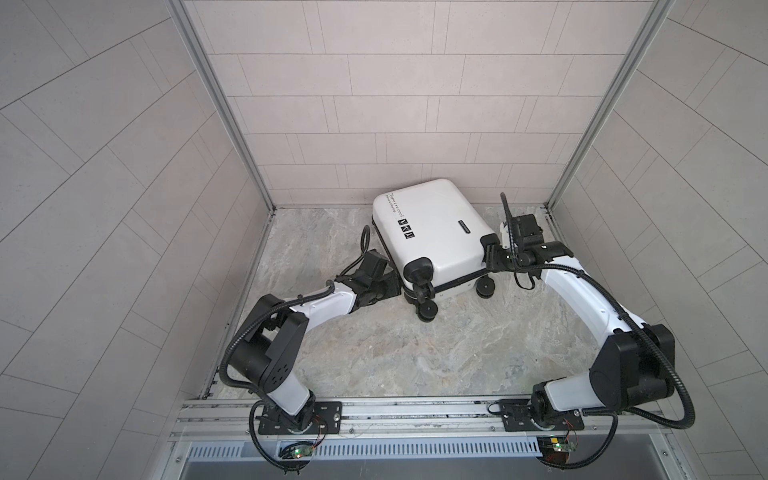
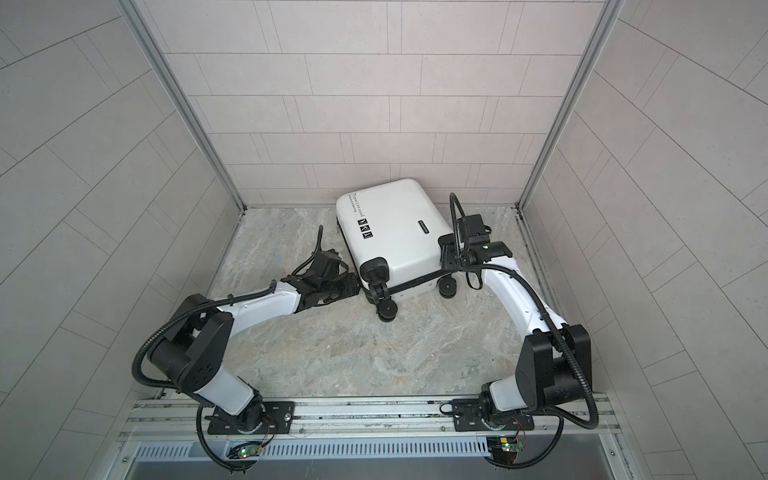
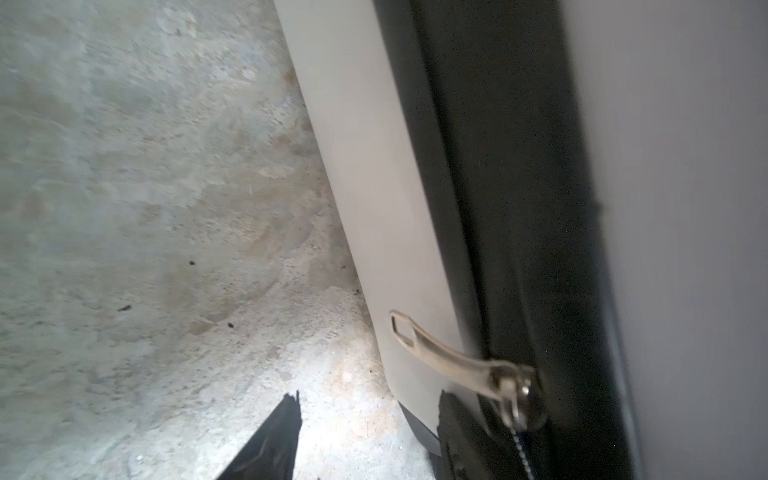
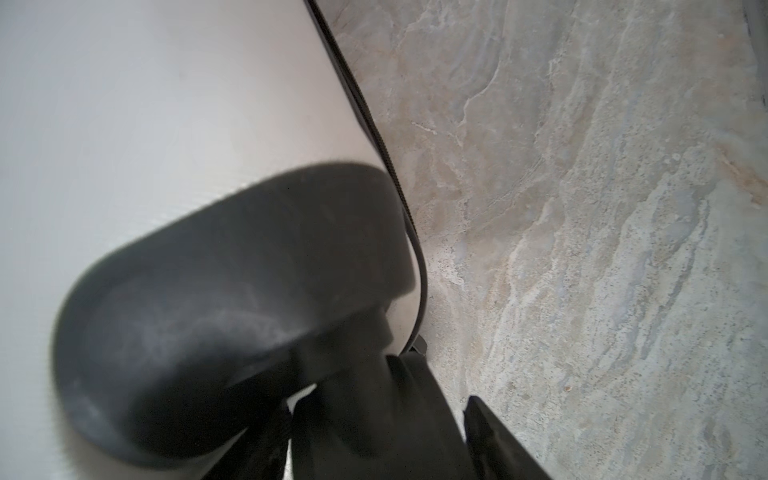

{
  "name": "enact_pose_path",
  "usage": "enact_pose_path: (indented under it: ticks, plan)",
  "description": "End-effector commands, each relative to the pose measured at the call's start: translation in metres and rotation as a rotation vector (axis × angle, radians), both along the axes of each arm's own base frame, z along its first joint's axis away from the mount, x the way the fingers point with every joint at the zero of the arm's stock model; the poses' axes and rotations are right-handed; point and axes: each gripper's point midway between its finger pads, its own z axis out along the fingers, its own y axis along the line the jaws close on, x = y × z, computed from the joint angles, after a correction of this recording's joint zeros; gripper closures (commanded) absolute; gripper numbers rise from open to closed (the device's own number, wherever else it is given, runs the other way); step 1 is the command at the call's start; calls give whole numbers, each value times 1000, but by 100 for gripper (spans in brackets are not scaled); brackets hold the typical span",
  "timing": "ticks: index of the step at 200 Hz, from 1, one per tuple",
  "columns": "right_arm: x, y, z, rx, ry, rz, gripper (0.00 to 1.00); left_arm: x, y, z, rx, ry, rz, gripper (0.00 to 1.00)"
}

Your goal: Pack the luggage

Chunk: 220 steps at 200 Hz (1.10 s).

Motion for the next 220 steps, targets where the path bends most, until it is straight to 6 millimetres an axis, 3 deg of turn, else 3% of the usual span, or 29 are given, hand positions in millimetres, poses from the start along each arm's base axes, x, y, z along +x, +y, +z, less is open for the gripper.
enact_pose_path:
  ticks: [1,22,56,81,114,143,193,220]
  plan:
    - [1,20,16,52,-20,65,26,4,-35,44,-108,-124,-110,40]
    - [-4,17,30,43,-41,55,24,-4,-22,54,-66,-177,-119,40]
    - [-20,13,58,50,-93,39,25,-15,12,87,26,-350,-95,39]
    - [-29,29,80,130,-164,92,26,-21,32,109,42,-475,-82,33]
    - [-47,50,92,162,-163,150,26,-22,56,120,123,-494,-28,26]
    - [-62,85,92,187,-154,233,25,-21,56,110,122,-482,-58,25]
    - [-98,171,73,194,-83,448,23,-18,41,77,-18,-480,-81,29]
    - [-110,196,59,156,-52,504,22,-17,42,65,-26,-499,-77,30]
